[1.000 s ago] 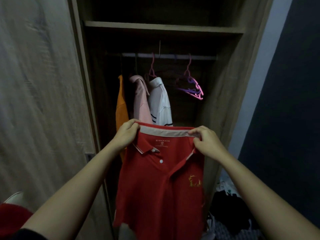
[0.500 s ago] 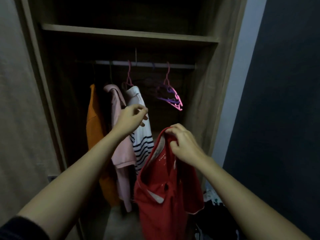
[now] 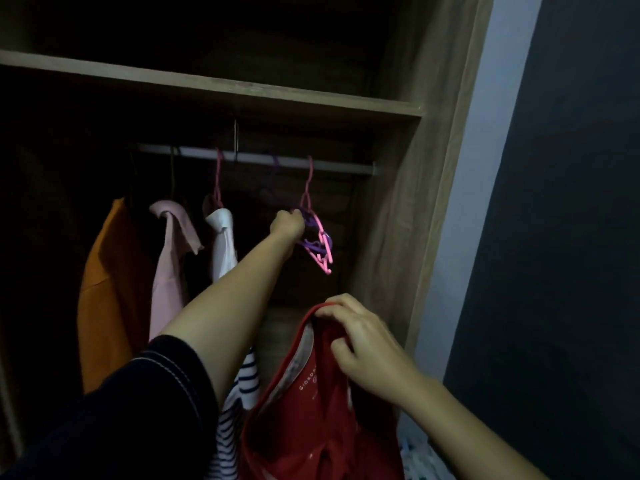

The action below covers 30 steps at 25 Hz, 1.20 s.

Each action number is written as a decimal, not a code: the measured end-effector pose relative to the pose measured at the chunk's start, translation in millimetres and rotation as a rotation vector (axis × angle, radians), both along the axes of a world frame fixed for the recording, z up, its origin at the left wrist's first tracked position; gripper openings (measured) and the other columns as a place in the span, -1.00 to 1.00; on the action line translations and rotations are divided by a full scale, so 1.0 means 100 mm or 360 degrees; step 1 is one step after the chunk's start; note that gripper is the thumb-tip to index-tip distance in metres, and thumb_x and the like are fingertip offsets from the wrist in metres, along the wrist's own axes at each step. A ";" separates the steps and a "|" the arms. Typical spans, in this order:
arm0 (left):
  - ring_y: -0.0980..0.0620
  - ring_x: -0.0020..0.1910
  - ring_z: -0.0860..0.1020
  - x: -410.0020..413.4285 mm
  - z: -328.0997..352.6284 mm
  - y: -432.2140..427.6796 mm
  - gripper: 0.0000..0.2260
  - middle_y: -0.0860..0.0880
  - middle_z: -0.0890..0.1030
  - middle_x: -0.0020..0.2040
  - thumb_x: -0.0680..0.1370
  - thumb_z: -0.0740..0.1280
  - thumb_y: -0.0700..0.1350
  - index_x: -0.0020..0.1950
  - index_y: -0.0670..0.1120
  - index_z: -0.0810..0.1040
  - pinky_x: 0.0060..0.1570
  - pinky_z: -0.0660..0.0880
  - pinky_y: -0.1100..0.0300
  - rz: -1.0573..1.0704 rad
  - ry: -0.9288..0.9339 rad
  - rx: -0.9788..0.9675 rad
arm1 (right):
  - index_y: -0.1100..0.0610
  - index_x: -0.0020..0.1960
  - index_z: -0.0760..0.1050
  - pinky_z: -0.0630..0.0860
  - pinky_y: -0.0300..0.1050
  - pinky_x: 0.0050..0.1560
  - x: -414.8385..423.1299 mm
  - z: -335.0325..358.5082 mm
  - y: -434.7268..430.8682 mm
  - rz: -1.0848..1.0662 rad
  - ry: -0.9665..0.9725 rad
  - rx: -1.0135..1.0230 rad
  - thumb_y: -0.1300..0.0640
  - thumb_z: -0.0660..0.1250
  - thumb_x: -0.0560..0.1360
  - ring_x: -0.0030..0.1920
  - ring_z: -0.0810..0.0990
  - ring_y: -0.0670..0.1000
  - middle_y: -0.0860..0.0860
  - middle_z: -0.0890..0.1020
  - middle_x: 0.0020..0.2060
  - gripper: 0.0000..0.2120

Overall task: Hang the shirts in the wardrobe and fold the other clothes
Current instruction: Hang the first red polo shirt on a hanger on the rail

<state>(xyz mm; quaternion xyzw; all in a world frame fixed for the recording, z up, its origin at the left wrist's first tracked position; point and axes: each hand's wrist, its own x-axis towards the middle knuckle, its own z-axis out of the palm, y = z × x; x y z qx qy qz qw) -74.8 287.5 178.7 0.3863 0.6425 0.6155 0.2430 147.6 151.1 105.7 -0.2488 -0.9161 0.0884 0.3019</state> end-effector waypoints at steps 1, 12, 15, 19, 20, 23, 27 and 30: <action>-0.18 0.08 0.57 0.06 0.03 0.02 -0.58 -0.20 0.56 0.16 0.57 0.14 0.02 0.30 -0.25 0.37 0.04 0.53 0.02 0.0010 -0.0122 0.0027 | 0.10 0.26 0.45 0.26 -0.52 0.16 0.00 0.01 0.07 0.0016 0.0008 -0.0004 0.34 0.16 0.39 0.17 0.43 -0.20 -0.13 0.41 0.20 -0.54; -0.22 0.17 0.51 0.06 0.08 0.05 -0.63 -0.25 0.48 0.26 0.63 0.04 -0.12 0.41 -0.22 0.29 -0.05 0.42 0.12 0.0287 0.0173 0.0050 | 0.12 0.28 0.44 0.33 -0.47 0.17 -0.15 0.05 0.36 0.0055 0.0108 -0.0042 0.34 0.16 0.39 0.15 0.44 -0.22 -0.12 0.41 0.22 -0.53; -0.24 0.20 0.47 0.04 0.06 -0.05 -0.67 -0.30 0.46 0.27 0.63 0.04 -0.16 0.34 -0.27 0.35 -0.06 0.31 0.16 0.0356 0.0317 0.0067 | 0.12 0.29 0.44 0.31 -0.49 0.18 -0.18 0.04 0.36 0.0050 0.0111 -0.0030 0.34 0.17 0.40 0.17 0.43 -0.23 -0.13 0.40 0.23 -0.53; -0.30 0.15 0.49 0.01 0.03 -0.20 -0.69 -0.34 0.49 0.20 0.63 0.03 -0.16 0.32 -0.26 0.31 0.05 0.41 0.01 0.0367 0.0473 0.0060 | 0.12 0.28 0.44 0.24 -0.57 0.16 -0.23 -0.02 0.30 0.0016 0.0141 -0.0046 0.34 0.17 0.40 0.17 0.40 -0.26 -0.22 0.35 0.17 -0.53; -0.31 0.14 0.49 0.04 0.02 -0.25 -0.69 -0.35 0.50 0.18 0.63 0.02 -0.15 0.32 -0.25 0.30 0.05 0.40 0.00 0.0387 0.0508 0.0073 | 0.11 0.28 0.44 0.23 -0.57 0.17 -0.23 -0.04 0.28 0.0004 0.0143 -0.0048 0.34 0.17 0.40 0.18 0.39 -0.25 -0.23 0.34 0.16 -0.53; -0.33 0.14 0.48 0.20 -0.09 -0.52 -0.70 -0.34 0.52 0.16 0.64 0.02 -0.14 0.32 -0.23 0.30 0.02 0.37 0.00 0.0434 0.0549 0.0120 | 0.14 0.28 0.44 0.21 -0.56 0.20 -0.23 -0.14 0.20 -0.0041 0.0161 -0.0073 0.36 0.17 0.39 0.21 0.39 -0.22 -0.20 0.34 0.16 -0.53; -0.24 -0.10 0.52 0.29 -0.42 -1.16 -0.79 -0.20 0.57 -0.04 0.57 0.07 -0.18 0.18 -0.18 0.33 -0.19 0.32 0.08 0.0486 0.0545 0.0190 | 0.22 0.29 0.44 0.26 -0.37 0.29 -0.28 -0.30 0.06 -0.0081 0.0108 -0.0160 0.41 0.19 0.37 0.26 0.43 -0.06 0.00 0.42 0.22 -0.51; -0.14 -0.29 0.45 0.22 -0.70 -1.74 -0.92 -0.11 0.50 -0.25 0.54 0.13 -0.16 0.00 -0.13 0.32 -0.26 0.31 0.06 0.0461 0.0669 0.0233 | 0.24 0.31 0.41 0.25 -0.33 0.29 -0.36 -0.39 -0.06 -0.0176 0.0068 -0.0194 0.43 0.20 0.35 0.29 0.42 0.02 0.07 0.41 0.26 -0.47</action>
